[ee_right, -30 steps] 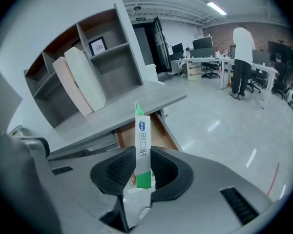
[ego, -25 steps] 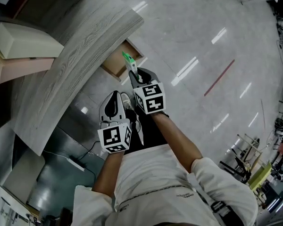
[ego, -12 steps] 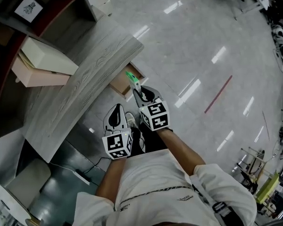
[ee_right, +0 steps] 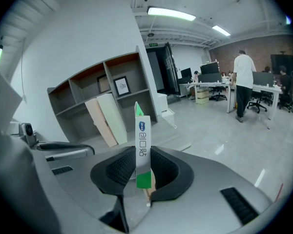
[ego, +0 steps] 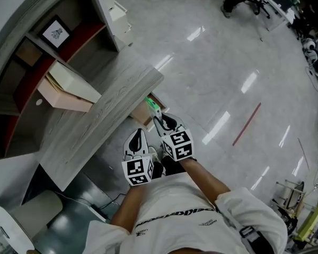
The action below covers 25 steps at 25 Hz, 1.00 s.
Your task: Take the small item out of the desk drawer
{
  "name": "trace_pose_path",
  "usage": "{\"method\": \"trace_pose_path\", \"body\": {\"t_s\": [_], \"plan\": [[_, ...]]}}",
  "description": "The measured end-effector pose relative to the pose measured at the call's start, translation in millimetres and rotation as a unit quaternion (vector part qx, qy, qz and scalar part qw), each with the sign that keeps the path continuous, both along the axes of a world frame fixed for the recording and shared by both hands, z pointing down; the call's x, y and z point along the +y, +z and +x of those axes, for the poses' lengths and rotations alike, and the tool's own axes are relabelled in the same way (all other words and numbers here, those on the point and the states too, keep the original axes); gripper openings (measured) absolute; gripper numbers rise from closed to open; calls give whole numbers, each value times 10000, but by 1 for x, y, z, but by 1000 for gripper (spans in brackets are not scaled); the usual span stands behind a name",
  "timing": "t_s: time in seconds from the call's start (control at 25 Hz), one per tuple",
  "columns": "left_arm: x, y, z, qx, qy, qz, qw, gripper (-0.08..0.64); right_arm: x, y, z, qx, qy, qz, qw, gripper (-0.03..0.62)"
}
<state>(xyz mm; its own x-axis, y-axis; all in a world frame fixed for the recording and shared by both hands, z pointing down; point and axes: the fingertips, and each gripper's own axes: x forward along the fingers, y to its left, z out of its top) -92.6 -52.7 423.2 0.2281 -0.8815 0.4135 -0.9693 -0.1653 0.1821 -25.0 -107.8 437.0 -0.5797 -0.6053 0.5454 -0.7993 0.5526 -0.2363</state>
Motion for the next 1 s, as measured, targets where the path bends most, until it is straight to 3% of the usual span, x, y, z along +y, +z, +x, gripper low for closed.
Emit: {"method": "trace_pose_path", "body": {"t_s": [1.0], "plan": [[-5,-111,3,-170,33,766,9969,15,8,-137,13,-499,-33,908,9946,120]]}}
